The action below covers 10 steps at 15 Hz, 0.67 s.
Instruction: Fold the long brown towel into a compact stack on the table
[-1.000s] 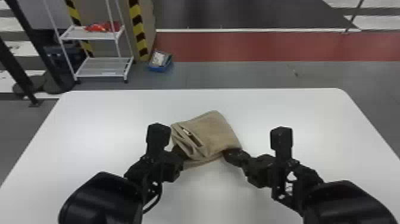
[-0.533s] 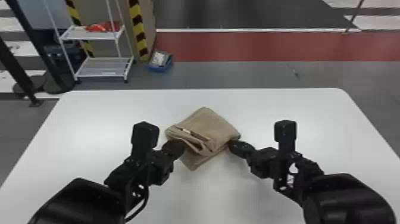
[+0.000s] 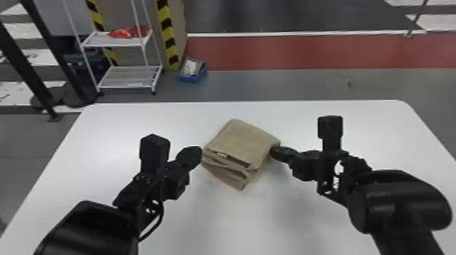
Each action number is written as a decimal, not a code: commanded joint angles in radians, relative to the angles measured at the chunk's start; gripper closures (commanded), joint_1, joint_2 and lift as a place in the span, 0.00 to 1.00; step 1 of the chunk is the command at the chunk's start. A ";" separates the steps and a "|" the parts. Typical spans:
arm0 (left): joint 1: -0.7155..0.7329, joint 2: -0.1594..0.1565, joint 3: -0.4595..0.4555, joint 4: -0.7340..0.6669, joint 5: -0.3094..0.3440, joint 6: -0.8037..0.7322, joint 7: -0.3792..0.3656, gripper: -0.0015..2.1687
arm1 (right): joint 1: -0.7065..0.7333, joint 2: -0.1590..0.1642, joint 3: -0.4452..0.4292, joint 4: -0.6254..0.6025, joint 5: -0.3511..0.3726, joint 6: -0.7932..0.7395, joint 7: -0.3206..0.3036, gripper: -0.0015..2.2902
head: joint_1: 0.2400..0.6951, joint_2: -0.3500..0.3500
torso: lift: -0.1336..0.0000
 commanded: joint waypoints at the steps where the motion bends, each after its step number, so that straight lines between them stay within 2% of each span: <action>1: -0.061 -0.002 -0.007 0.121 0.008 -0.092 0.000 0.87 | 0.022 -0.001 -0.009 -0.032 -0.011 0.050 0.005 0.85 | 1.00 0.59 | 0.10; 3: -0.116 -0.004 -0.030 0.199 0.008 -0.132 0.000 0.87 | 0.089 -0.013 -0.073 -0.109 -0.032 0.056 0.034 0.85 | 1.00 0.60 | 0.10; 5: -0.154 -0.004 -0.042 0.260 0.006 -0.156 -0.003 0.87 | 0.177 -0.018 -0.181 -0.232 -0.072 0.111 0.095 0.85 | 1.00 0.57 | 0.10; 8: -0.160 0.004 -0.037 0.303 -0.010 -0.184 0.007 0.87 | 0.266 -0.068 -0.288 -0.355 -0.219 0.151 0.157 0.85 | 1.00 0.51 | 0.10; 10: -0.160 0.008 -0.026 0.337 -0.017 -0.230 0.011 0.87 | 0.278 -0.080 -0.323 -0.373 -0.285 0.160 0.186 0.85 | 1.00 0.48 | 0.10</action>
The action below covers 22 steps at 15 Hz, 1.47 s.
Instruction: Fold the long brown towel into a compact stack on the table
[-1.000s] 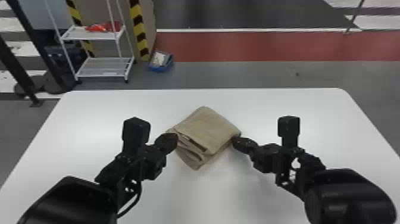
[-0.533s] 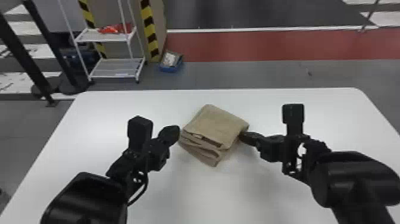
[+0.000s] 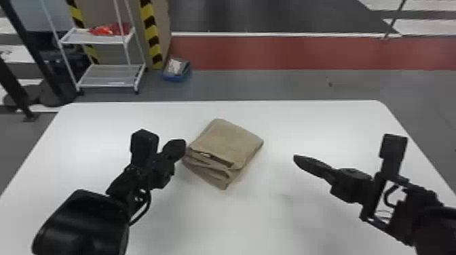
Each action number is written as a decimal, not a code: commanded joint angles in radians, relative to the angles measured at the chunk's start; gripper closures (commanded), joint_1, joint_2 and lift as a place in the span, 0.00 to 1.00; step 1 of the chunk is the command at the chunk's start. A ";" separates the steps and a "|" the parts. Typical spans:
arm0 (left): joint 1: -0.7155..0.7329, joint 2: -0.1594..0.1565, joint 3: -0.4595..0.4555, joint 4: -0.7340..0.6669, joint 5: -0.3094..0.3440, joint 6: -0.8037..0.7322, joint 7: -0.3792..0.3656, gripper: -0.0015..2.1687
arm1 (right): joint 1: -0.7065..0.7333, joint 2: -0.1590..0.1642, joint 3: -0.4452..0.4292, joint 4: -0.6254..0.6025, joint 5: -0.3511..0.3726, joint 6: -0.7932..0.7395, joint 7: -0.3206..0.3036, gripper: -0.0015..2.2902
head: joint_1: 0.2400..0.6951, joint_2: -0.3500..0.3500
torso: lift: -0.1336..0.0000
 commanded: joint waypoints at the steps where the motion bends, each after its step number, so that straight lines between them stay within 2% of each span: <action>1: -0.005 0.004 0.018 0.040 -0.006 -0.032 0.002 0.87 | 0.007 -0.012 -0.028 -0.015 -0.055 0.002 0.016 0.85 | 1.00 0.47 | 0.10; 5: -0.005 0.004 0.007 0.046 -0.003 0.014 -0.015 0.87 | 0.005 -0.010 -0.012 -0.012 -0.060 -0.010 0.030 0.85 | 1.00 0.49 | 0.10; 7: 0.015 -0.004 -0.002 0.032 0.009 0.026 -0.043 0.87 | -0.007 -0.009 -0.011 0.010 -0.087 -0.016 0.030 0.85 | 1.00 0.49 | 0.10; 10: 0.095 -0.007 -0.033 -0.095 0.017 0.115 -0.059 0.87 | -0.009 -0.006 -0.006 0.011 -0.109 -0.016 0.028 0.85 | 1.00 0.47 | 0.10; 13: 0.162 -0.009 -0.056 -0.201 0.014 0.140 -0.061 0.87 | -0.010 -0.009 -0.015 0.010 -0.127 -0.016 0.030 0.85 | 1.00 0.43 | 0.10; 18: 0.201 -0.007 -0.036 -0.287 0.017 0.198 -0.055 0.87 | 0.000 -0.009 -0.025 0.002 -0.147 -0.016 0.030 0.85 | 1.00 0.39 | 0.10; 19: 0.224 -0.004 -0.022 -0.321 0.019 0.189 -0.036 0.86 | 0.003 -0.009 -0.032 -0.004 -0.156 -0.016 0.030 0.82 | 1.00 0.39 | 0.10; 20: 0.251 -0.006 0.002 -0.365 0.026 0.167 -0.016 0.81 | 0.007 -0.009 -0.034 -0.015 -0.156 -0.019 0.030 0.75 | 1.00 0.40 | 0.10; 21: 0.288 -0.007 0.036 -0.421 0.051 0.087 0.025 0.72 | 0.007 -0.010 -0.035 -0.030 -0.138 -0.025 0.028 0.60 | 1.00 0.40 | 0.10; 22: 0.329 -0.004 0.064 -0.477 0.075 -0.029 0.076 0.49 | 0.007 -0.010 -0.029 -0.056 -0.103 -0.028 0.022 0.34 | 1.00 0.42 | 0.10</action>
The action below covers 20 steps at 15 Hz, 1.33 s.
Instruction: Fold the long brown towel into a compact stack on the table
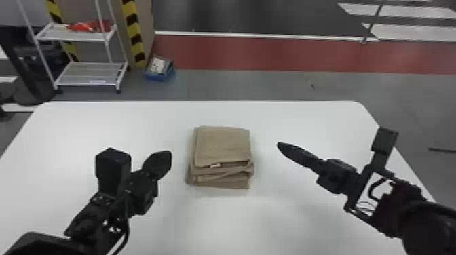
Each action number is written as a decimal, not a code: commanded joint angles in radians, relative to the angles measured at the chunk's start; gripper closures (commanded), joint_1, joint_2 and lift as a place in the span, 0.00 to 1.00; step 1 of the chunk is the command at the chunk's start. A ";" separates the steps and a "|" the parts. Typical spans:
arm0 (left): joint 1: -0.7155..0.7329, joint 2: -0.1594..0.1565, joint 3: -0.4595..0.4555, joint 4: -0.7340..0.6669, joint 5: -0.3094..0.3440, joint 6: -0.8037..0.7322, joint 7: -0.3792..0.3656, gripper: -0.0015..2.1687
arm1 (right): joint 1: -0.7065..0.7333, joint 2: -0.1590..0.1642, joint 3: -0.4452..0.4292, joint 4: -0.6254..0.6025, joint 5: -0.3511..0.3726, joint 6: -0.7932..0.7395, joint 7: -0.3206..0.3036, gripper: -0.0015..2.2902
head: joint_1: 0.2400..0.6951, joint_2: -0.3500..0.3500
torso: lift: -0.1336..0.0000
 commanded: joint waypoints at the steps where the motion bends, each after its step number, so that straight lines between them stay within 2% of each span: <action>1: 0.082 0.002 0.059 -0.124 0.041 -0.196 0.063 0.17 | 0.003 0.001 0.013 -0.058 0.075 -0.007 -0.013 0.08 | 1.00 0.43 | 0.10; 2: 0.105 -0.001 0.080 -0.172 0.053 -0.224 0.102 0.01 | 0.009 0.002 0.027 -0.089 0.114 -0.007 -0.022 0.00 | 1.00 0.45 | 0.10; 4: 0.120 -0.003 0.095 -0.222 0.062 -0.230 0.160 0.00 | 0.055 0.002 0.069 -0.181 0.165 -0.029 -0.120 0.01 | 1.00 0.50 | 0.10; 6: 0.136 -0.013 0.095 -0.244 0.067 -0.230 0.200 0.01 | 0.127 0.007 0.145 -0.268 0.266 -0.118 -0.221 0.02 | 1.00 0.52 | 0.10; 8: 0.157 -0.033 0.092 -0.258 0.065 -0.227 0.218 0.01 | 0.191 0.010 0.196 -0.314 0.323 -0.231 -0.281 0.02 | 1.00 0.55 | 0.10; 12: 0.174 -0.055 0.077 -0.224 0.032 -0.251 0.276 0.01 | 0.294 0.013 0.219 -0.345 0.357 -0.406 -0.347 0.02 | 1.00 0.60 | 0.10; 14: 0.182 -0.055 0.086 -0.178 0.024 -0.346 0.284 0.01 | 0.352 0.018 0.204 -0.348 0.358 -0.498 -0.379 0.02 | 1.00 0.60 | 0.10; 18: 0.199 -0.055 0.109 -0.093 0.026 -0.408 0.276 0.01 | 0.443 0.019 0.152 -0.325 0.331 -0.695 -0.379 0.02 | 1.00 0.59 | 0.10; 20: 0.220 -0.055 0.109 -0.086 0.027 -0.448 0.267 0.01 | 0.472 0.038 0.102 -0.301 0.262 -0.777 -0.350 0.03 | 1.00 0.58 | 0.10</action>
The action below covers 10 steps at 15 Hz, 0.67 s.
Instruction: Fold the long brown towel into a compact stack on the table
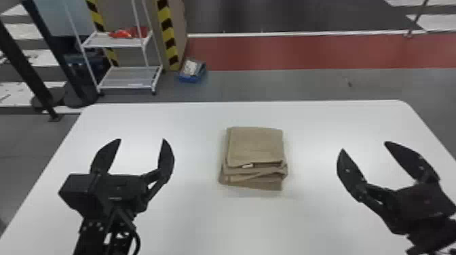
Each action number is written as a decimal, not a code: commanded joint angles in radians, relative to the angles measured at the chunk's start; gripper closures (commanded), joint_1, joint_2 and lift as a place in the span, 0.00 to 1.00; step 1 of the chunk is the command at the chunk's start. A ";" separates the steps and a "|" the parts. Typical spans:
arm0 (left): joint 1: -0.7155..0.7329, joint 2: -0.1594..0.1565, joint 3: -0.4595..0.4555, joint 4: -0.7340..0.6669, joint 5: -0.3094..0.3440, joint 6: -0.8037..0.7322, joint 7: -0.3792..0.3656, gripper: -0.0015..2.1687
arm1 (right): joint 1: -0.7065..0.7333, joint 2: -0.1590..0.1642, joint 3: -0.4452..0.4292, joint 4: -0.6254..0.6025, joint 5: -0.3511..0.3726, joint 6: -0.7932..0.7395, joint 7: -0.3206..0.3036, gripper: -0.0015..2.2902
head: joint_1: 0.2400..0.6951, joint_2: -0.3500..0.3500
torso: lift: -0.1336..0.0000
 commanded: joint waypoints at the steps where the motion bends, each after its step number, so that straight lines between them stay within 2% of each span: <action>1: 0.029 0.000 0.001 0.003 -0.001 -0.039 -0.004 0.01 | 0.038 0.038 -0.066 0.031 -0.088 -0.089 0.043 0.03 | 1.00 0.56 | 0.10; 3: 0.063 0.000 -0.002 -0.026 -0.002 -0.057 -0.009 0.01 | 0.058 0.075 -0.089 0.050 -0.094 -0.126 0.077 0.03 | 1.00 0.53 | 0.10; 7: 0.084 0.000 -0.042 -0.064 -0.033 -0.076 -0.019 0.01 | 0.083 0.084 -0.074 0.041 -0.092 -0.129 0.074 0.04 | 1.00 0.48 | 0.10; 10: 0.086 -0.001 -0.052 -0.073 -0.053 -0.054 -0.018 0.01 | 0.086 0.086 -0.051 0.027 -0.088 -0.111 0.037 0.04 | 1.00 0.44 | 0.10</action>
